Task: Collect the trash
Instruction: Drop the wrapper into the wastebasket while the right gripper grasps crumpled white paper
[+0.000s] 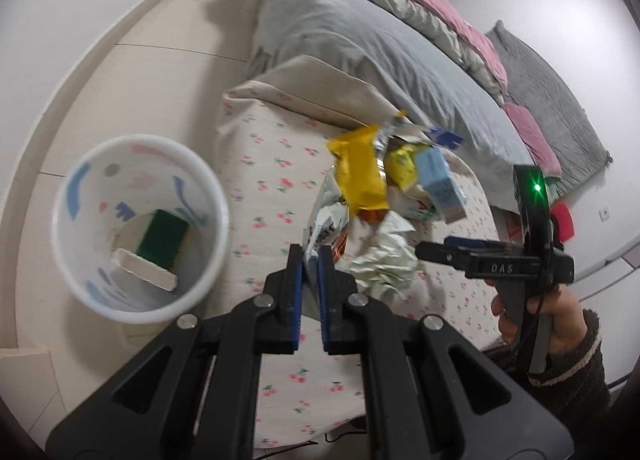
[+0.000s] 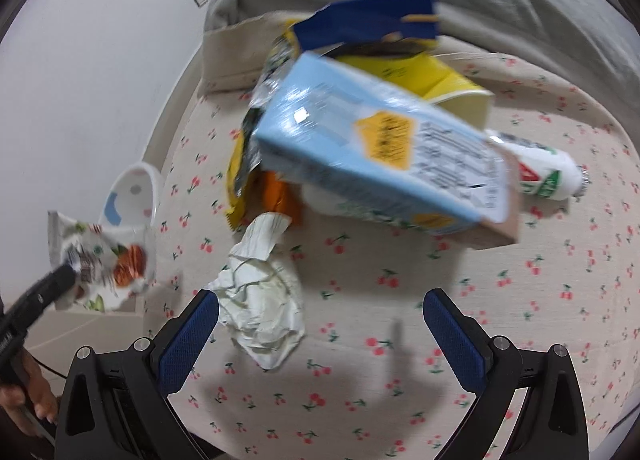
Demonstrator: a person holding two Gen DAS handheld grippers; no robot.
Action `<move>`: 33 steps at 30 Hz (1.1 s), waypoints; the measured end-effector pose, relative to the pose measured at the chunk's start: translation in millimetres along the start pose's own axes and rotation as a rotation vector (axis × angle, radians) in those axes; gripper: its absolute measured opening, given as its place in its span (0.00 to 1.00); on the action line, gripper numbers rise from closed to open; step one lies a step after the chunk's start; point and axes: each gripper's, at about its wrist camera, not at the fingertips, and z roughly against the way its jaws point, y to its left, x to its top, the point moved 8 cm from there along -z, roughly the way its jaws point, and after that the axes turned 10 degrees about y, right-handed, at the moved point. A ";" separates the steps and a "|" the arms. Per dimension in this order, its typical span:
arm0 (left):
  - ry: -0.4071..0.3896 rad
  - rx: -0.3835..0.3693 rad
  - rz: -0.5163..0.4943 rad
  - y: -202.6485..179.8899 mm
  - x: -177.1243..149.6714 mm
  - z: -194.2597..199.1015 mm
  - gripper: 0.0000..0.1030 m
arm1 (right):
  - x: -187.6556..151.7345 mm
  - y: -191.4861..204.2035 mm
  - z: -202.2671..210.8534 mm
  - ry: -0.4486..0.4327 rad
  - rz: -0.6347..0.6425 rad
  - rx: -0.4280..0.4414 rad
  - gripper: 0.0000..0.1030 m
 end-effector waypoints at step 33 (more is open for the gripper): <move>-0.070 0.088 0.204 105.1 -9.2 28.9 0.08 | -2.3 91.2 -32.9 0.002 0.175 0.036 0.33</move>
